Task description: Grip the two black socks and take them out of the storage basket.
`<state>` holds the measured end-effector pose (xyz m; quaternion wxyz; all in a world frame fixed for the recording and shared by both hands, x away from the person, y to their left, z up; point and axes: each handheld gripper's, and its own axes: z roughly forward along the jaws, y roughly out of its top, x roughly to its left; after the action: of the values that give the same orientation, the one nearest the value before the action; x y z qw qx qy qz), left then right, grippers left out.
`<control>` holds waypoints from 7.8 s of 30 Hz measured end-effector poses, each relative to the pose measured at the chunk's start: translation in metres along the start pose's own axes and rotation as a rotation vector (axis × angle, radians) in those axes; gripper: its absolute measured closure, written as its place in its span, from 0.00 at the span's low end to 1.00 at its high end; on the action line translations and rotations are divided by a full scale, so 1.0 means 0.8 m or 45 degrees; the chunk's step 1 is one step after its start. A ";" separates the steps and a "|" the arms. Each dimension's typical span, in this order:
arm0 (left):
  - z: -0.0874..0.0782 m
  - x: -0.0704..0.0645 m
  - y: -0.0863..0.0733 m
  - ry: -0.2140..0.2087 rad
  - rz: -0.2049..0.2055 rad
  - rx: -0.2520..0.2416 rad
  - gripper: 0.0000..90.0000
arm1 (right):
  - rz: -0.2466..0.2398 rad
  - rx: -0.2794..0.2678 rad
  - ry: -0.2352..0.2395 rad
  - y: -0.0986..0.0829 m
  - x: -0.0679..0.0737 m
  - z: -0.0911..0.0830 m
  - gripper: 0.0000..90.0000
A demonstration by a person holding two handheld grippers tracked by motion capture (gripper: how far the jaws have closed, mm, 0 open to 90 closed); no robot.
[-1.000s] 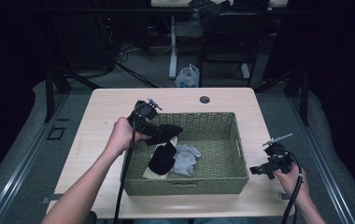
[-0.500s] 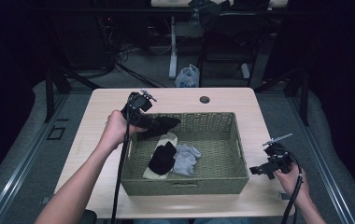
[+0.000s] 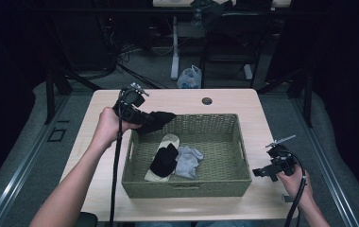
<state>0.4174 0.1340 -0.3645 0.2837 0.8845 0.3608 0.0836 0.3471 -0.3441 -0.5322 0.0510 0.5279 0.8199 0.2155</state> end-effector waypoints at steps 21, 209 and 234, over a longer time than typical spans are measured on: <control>-0.054 0.044 -0.039 0.110 -0.135 -0.075 0.85 | -0.014 0.019 -0.005 0.001 0.000 0.000 0.02; 0.056 -0.026 -0.010 -0.096 0.059 0.203 0.95 | 0.020 -0.020 0.006 -0.002 -0.007 -0.007 0.02; 0.008 -0.008 0.033 -0.034 0.056 0.125 0.95 | 0.012 -0.034 -0.007 -0.001 -0.007 -0.010 0.02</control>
<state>0.4306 0.1120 -0.3548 0.2429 0.9060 0.3413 0.0602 0.3461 -0.3518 -0.5264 0.0594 0.5316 0.8144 0.2251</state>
